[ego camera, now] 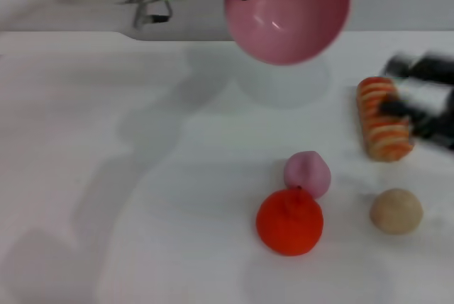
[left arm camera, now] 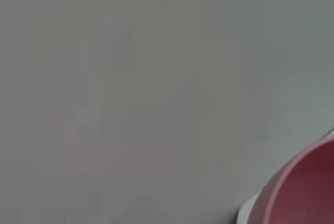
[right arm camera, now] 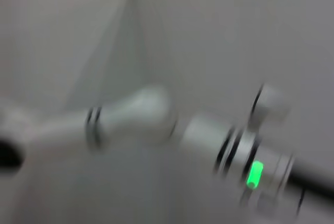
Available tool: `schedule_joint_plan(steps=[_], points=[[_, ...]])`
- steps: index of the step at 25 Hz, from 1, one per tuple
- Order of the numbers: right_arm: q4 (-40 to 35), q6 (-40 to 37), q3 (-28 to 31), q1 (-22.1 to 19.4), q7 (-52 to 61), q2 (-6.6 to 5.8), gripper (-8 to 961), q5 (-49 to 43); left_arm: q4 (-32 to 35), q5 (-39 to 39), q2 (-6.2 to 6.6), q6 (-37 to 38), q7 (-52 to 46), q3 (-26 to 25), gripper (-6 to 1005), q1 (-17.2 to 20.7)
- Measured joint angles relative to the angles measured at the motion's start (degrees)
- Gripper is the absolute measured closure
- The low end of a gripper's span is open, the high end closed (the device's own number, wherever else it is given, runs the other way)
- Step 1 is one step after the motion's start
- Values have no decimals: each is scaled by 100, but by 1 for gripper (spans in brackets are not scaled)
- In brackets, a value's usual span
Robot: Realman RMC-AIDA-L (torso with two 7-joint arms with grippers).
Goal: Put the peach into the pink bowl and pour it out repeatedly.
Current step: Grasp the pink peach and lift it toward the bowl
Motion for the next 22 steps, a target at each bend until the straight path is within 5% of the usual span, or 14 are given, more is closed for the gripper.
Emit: schedule_joint_plan(steps=[5, 11, 22], points=[[-1404, 58, -372, 548, 2058, 29, 474, -2207, -9, 31, 28, 252, 11, -319, 907, 53], [-2225, 503, -1042, 1012, 3788, 24, 475, -3780, -83, 35, 53, 460, 20, -459, 906, 71], [-1702, 2322, -2460, 1558, 5256, 39, 497, -5138, -84, 40, 62, 525, 34, -478, 903, 114]])
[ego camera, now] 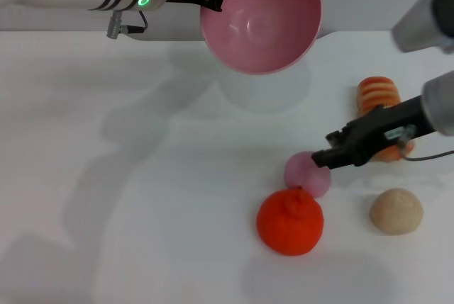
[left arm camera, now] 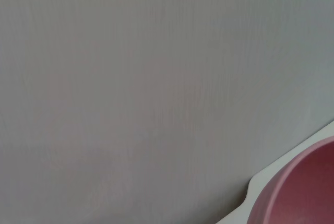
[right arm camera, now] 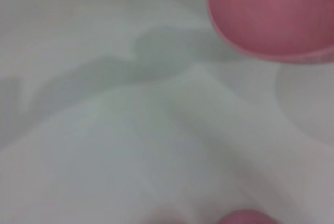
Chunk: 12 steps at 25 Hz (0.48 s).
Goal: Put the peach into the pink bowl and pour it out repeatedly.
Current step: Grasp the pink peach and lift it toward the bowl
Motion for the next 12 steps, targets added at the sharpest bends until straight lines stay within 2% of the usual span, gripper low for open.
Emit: schedule_joint_plan(steps=[6, 12], points=[[829, 712, -488, 283, 107, 7, 530, -45, 6, -1, -2, 7, 3, 11, 902, 0], [1253, 1211, -823, 372, 295, 10, 563, -85, 32, -2, -17, 69, 75, 53, 901, 8]])
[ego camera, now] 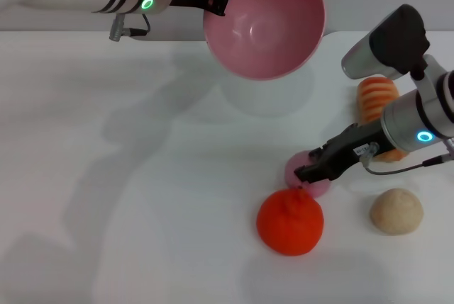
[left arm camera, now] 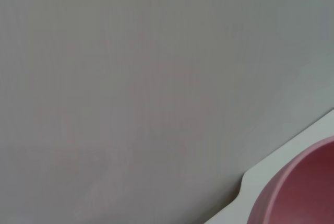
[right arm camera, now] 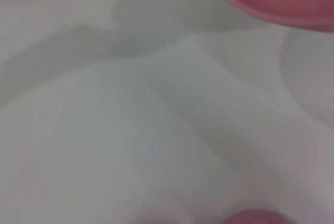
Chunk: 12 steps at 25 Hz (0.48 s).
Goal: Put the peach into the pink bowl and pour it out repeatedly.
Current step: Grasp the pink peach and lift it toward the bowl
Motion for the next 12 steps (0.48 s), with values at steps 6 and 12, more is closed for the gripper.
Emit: schedule_joint_plan(steps=[6, 12], points=[[198, 210, -61, 60, 102, -3, 596, -32, 5, 0, -1, 33, 71, 2, 899, 29], [204, 375, -238, 42, 105, -4, 629, -35, 14, 0, 2, 60, 120, -26, 898, 80]])
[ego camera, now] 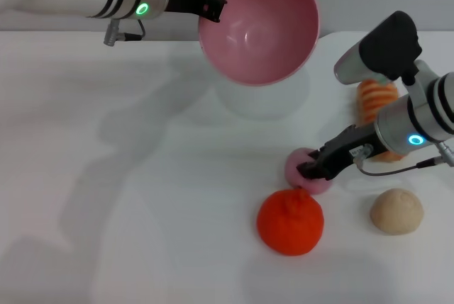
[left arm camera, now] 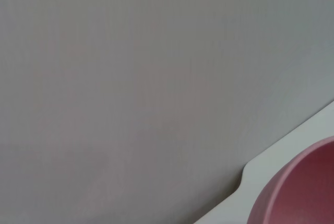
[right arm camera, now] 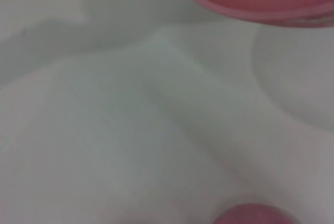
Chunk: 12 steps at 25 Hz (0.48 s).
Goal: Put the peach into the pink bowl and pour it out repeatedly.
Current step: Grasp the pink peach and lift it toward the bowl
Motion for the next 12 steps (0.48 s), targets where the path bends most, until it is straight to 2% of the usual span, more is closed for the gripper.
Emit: schedule_joint_plan(steps=[1, 7, 12], points=[[-21, 30, -37, -12, 1, 0, 635, 0, 0, 0, 1, 11, 13, -9, 898, 2], [-295, 43, -90, -133, 4, -1, 833, 31, 0, 0, 4, 21, 30, -23, 896, 35], [-1111, -163, -92, -519, 109, -2, 873, 25, -21, 0, 13, -16, 35, -28, 895, 41]])
